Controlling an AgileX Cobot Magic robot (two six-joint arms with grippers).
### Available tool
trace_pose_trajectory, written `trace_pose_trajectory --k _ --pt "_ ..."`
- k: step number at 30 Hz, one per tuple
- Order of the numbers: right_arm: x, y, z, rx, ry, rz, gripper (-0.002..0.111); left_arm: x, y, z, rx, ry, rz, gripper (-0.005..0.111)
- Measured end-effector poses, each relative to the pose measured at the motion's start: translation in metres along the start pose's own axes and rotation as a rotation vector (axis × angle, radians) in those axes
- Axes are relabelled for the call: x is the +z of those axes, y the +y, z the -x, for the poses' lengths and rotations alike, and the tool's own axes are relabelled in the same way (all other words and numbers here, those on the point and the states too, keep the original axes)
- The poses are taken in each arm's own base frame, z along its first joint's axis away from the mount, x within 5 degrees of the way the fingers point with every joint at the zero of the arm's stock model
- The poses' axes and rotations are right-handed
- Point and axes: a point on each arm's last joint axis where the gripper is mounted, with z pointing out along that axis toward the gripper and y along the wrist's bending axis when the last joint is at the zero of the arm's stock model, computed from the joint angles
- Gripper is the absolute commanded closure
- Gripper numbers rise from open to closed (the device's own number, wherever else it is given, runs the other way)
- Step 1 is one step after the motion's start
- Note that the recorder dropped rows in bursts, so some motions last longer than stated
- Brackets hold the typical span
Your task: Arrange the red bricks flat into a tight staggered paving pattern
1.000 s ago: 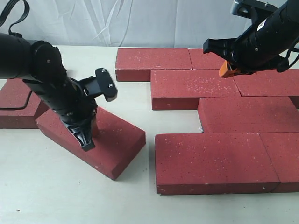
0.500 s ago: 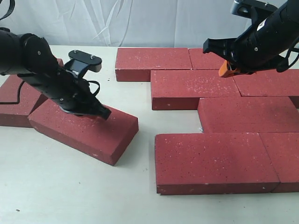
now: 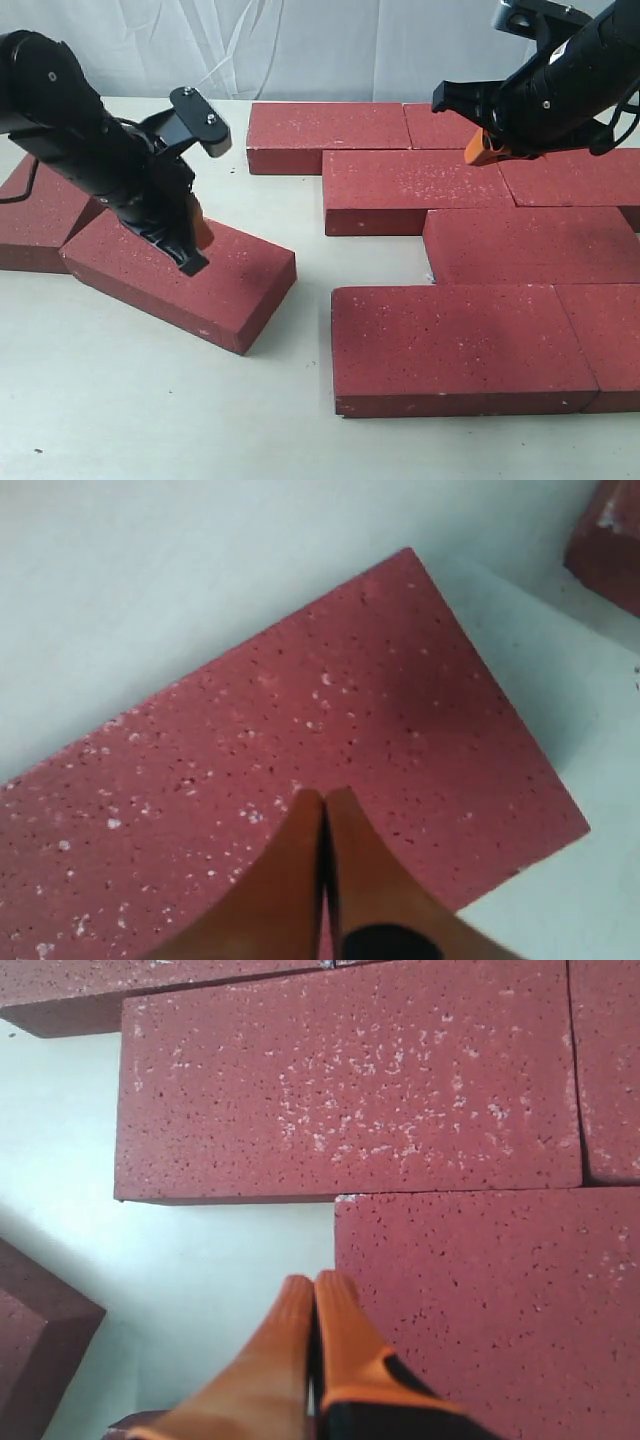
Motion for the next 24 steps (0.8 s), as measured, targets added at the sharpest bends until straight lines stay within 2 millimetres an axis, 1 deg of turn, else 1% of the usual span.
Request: trace_pose_trajectory --k 3,8,17,24 --pt "0.000 0.000 0.000 0.001 0.000 0.001 0.109 0.004 -0.005 -0.005 0.047 0.001 -0.035 0.107" --pt "0.000 0.000 0.000 0.005 0.001 0.005 0.109 0.006 -0.008 -0.003 0.037 -0.044 -0.064 0.107" --pt "0.000 0.001 0.000 0.006 0.001 0.010 0.109 0.032 -0.008 -0.009 0.007 0.009 -0.110 0.107" --pt "0.000 0.001 0.000 0.005 0.001 0.010 0.109 0.045 -0.022 -0.003 0.032 0.013 -0.131 0.107"
